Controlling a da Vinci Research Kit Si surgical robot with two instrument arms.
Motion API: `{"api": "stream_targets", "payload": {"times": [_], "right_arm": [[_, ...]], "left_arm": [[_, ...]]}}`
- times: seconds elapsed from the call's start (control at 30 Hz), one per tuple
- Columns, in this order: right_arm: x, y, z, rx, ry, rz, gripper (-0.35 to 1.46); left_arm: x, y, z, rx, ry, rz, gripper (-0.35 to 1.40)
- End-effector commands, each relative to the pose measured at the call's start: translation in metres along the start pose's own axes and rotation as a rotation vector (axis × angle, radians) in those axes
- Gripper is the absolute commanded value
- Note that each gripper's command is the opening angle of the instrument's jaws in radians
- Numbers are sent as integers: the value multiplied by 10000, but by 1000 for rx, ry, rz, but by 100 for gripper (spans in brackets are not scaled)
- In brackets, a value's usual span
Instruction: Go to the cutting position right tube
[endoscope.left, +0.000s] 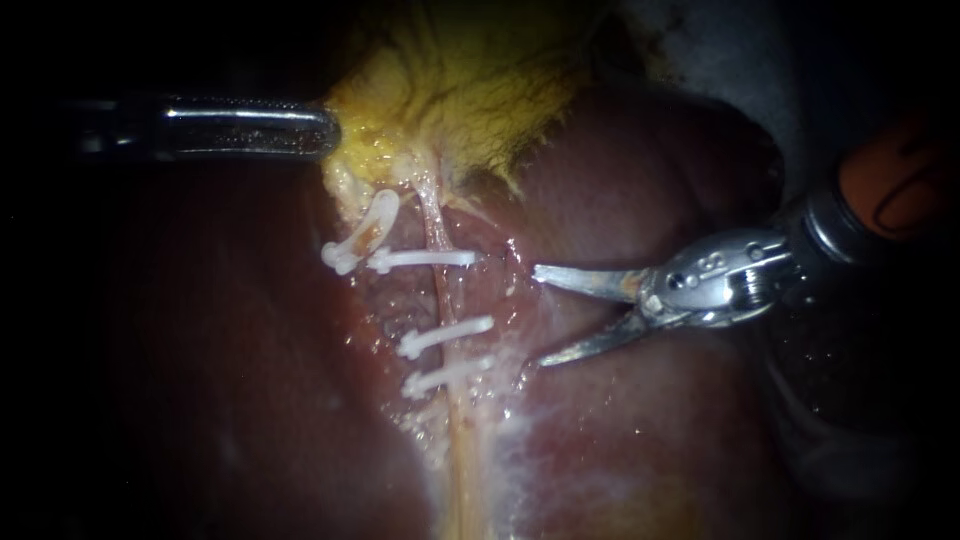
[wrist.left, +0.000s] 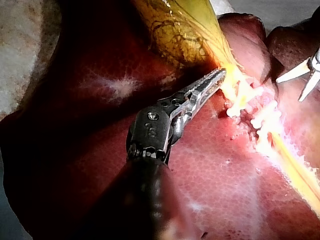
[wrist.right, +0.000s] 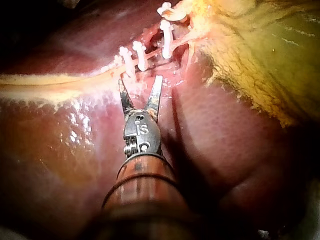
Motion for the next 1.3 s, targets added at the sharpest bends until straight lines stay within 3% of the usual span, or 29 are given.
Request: {"api": "stream_targets", "payload": {"times": [0.03, 0.3, 0.43, 0.57, 0.87, 1.3], "right_arm": [[-1, 3, 2, 9, -2, 15, 136], [-18, 28, 22, 117, 44, 169, 130], [-29, 37, 38, 154, 49, 205, 126], [-34, 44, 54, 195, 85, 239, 126], [-23, 60, 82, 347, 193, 317, 125], [-8, 54, 117, 494, 250, 313, 121]], "left_arm": [[0, -1, 0, -1, 0, 0, -35], [0, -2, 0, -2, 0, 0, -35], [0, -3, 0, -2, 0, 0, -35], [0, -3, -1, -2, 0, 0, -35], [0, -3, -1, -2, 0, 6, -35], [0, -3, 1, -3, 0, 6, -35]]}}
